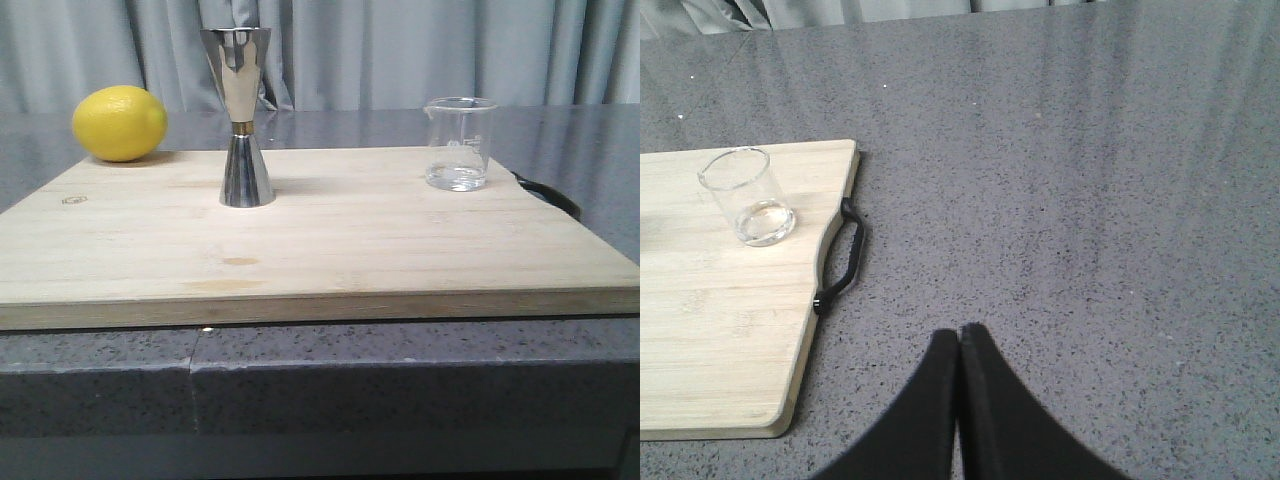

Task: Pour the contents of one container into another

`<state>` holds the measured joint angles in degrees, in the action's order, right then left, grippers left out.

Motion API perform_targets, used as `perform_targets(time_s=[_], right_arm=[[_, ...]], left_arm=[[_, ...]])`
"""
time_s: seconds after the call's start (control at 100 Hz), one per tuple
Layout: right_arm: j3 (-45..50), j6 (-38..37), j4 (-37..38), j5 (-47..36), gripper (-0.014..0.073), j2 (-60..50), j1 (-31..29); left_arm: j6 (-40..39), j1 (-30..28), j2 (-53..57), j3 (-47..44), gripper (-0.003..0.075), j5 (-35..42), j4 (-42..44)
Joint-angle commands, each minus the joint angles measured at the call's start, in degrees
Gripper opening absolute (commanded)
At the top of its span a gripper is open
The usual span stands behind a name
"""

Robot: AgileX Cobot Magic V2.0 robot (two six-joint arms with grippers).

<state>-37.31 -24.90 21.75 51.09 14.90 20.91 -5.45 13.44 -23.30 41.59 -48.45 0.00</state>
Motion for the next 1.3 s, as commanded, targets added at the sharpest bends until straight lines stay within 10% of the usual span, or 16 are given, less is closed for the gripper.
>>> perform_targets(time_s=[0.0, 0.25, 0.64, 1.29], right_arm=[[-1.25, 0.24, 1.98, -4.22, -0.0043, 0.66, 0.11], [-1.25, 0.24, 1.98, -4.22, -0.0043, 0.66, 0.11], [-1.25, 0.24, 1.98, -4.22, -0.0043, 0.66, 0.11], [-1.25, 0.24, 1.98, -4.22, -0.0043, 0.66, 0.11]], left_arm=[[0.23, -1.31, 2.06, -1.24, -0.0019, 8.3, 0.99], [4.04, -12.34, 19.37, -23.95, -0.0019, 27.46, -0.48], [4.22, -14.23, 25.13, -42.34, -0.0019, 47.94, -3.42], [8.25, -14.23, 25.13, -42.2, -0.0019, 49.0, -5.05]])
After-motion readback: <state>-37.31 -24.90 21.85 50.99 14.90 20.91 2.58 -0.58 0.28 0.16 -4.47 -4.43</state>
